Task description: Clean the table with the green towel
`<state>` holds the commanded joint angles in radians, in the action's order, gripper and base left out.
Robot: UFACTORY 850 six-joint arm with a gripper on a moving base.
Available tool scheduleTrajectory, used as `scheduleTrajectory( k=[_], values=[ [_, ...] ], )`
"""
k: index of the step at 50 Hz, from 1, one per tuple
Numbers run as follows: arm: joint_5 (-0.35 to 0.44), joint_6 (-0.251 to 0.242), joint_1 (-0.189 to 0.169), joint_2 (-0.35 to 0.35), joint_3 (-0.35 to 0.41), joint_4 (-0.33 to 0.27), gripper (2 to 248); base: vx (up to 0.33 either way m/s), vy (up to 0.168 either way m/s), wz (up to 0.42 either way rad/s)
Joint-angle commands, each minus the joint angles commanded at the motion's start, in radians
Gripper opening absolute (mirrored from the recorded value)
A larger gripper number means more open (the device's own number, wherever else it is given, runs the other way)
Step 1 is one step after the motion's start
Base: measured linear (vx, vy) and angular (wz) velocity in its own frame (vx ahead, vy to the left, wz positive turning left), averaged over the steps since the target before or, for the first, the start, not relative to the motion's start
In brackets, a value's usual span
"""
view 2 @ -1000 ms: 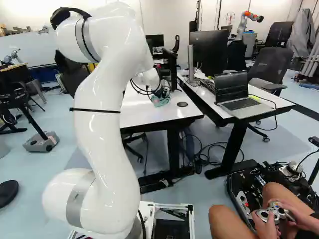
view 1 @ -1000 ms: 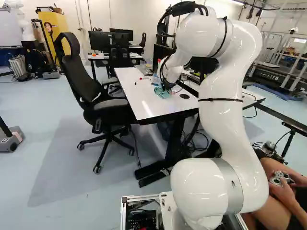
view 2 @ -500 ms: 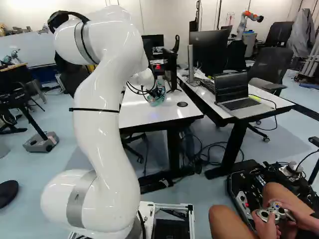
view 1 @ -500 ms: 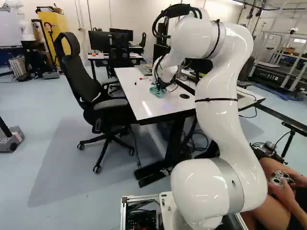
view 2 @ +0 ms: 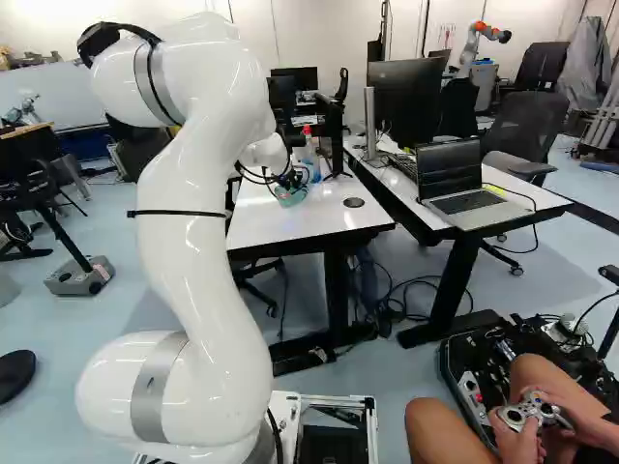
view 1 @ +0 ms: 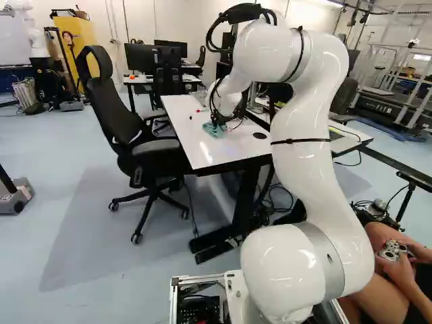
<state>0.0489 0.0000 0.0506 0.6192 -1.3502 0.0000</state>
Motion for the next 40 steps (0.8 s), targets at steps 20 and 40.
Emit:
scheduleTrajectory(
  k=[20, 40],
  values=[
    [0.0, 0.0, 0.022, -0.069, 0.094, 0.0, 41, 0.0, 0.0, 0.0],
    [0.0, 0.0, -0.014, -0.111, 0.151, 0.0, 41, 0.0, 0.0, 0.0]
  ],
)
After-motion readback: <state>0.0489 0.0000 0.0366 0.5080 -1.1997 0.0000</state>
